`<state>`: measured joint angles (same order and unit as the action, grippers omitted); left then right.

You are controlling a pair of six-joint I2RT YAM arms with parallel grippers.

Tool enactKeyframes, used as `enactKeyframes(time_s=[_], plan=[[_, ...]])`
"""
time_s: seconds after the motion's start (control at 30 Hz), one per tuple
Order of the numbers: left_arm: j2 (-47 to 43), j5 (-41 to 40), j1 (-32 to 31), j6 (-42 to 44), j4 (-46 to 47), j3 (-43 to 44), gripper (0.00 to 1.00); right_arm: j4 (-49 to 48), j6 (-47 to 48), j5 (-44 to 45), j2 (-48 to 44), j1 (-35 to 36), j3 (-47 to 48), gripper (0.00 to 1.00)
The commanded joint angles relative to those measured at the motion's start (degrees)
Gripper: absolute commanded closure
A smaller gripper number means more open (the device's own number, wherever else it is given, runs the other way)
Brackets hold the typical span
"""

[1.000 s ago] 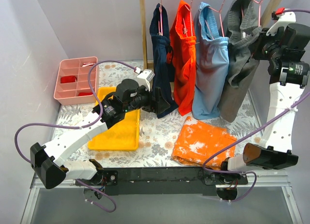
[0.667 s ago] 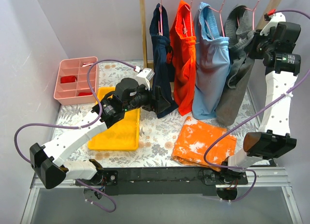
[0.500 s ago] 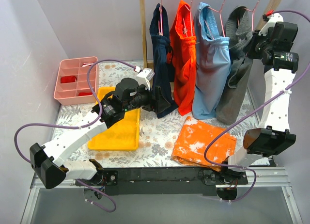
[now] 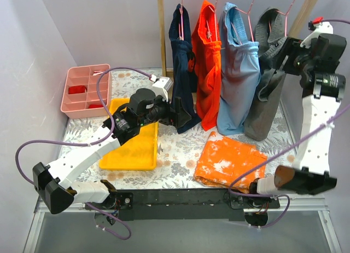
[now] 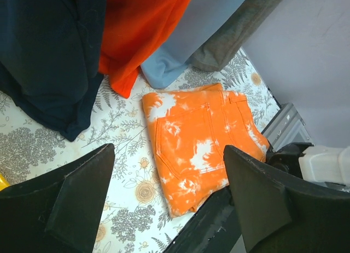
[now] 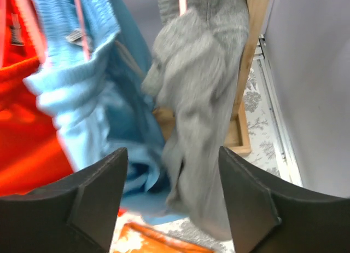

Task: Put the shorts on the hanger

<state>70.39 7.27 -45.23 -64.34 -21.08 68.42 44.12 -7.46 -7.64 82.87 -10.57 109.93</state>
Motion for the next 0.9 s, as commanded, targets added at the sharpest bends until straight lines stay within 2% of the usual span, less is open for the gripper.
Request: enactKeyframes(time_s=[0.0, 0.07, 0.2, 0.3, 0.33, 0.37, 0.43, 0.47, 0.53, 0.57, 0.6, 0.67, 0.77, 0.87], plan=[[-2.6, -2.9, 0.1, 0.5, -1.8, 0.1, 0.17, 0.2, -1.9, -1.1, -10.5, -0.3, -4.9, 0.23], [-3.1, -3.2, 0.1, 0.4, -2.2, 0.0, 0.16, 0.1, -3.0, -3.2, -14.9, -0.2, -8.2, 0.21], [-4.4, -4.8, 0.1, 0.4, -3.2, -0.9, 0.12, -3.1, -5.4, -12.7, -23.7, 2.0, -17.0, 0.11], [-5.4, -6.6, 0.1, 0.0, -3.6, -2.5, 0.08, -9.4, -9.1, -12.8, -30.3, 8.5, -27.9, 0.09], [-5.7, -8.7, 0.1, -0.2, -3.9, -3.0, 0.05, -10.4, -10.0, -11.4, -31.5, 10.5, -30.3, 0.07], [-6.3, -9.0, 0.1, -0.7, -3.8, -3.6, 0.04, -12.9, -10.7, -10.1, -32.6, 17.3, -35.4, 0.07], [-6.8, -10.2, 0.1, -1.5, -3.7, -6.1, 0.02, -13.7, -12.2, -4.1, -33.8, 23.6, -39.2, 0.02], [-7.3, -10.7, 0.1, -2.1, -3.4, -7.2, 0.02, -14.6, -12.7, -1.6, -34.1, 30.7, -41.4, 0.01], [-7.9, -11.3, 0.1, -3.1, -3.1, -10.2, 0.02, -18.9, -15.1, 5.6, -34.6, 38.0, -47.7, 0.01], [-8.3, -12.1, 0.1, -3.7, -2.3, -11.4, 0.02, -20.8, -16.2, 7.3, -35.1, 45.1, -49.8, 0.02], [-9.2, -12.0, 0.1, -4.5, -1.8, -12.4, 0.02, -25.4, -17.0, 13.2, -36.0, 48.3, -54.4, 0.01], [-9.7, -11.5, 0.1, -5.4, -0.6, -15.5, 0.02, -29.6, -18.9, 16.7, -37.1, 55.9, -58.8, 0.01], [-9.9, -12.8, 0.1, -7.5, 0.4, -19.5, 0.02, -36.9, -19.8, 20.7, -38.0, 60.3, -66.3, 0.01], [-9.7, -14.1, 0.1, -8.5, 1.9, -22.7, 0.02, -43.1, -19.4, 20.6, -38.2, 60.5, -71.6, 0.01]])
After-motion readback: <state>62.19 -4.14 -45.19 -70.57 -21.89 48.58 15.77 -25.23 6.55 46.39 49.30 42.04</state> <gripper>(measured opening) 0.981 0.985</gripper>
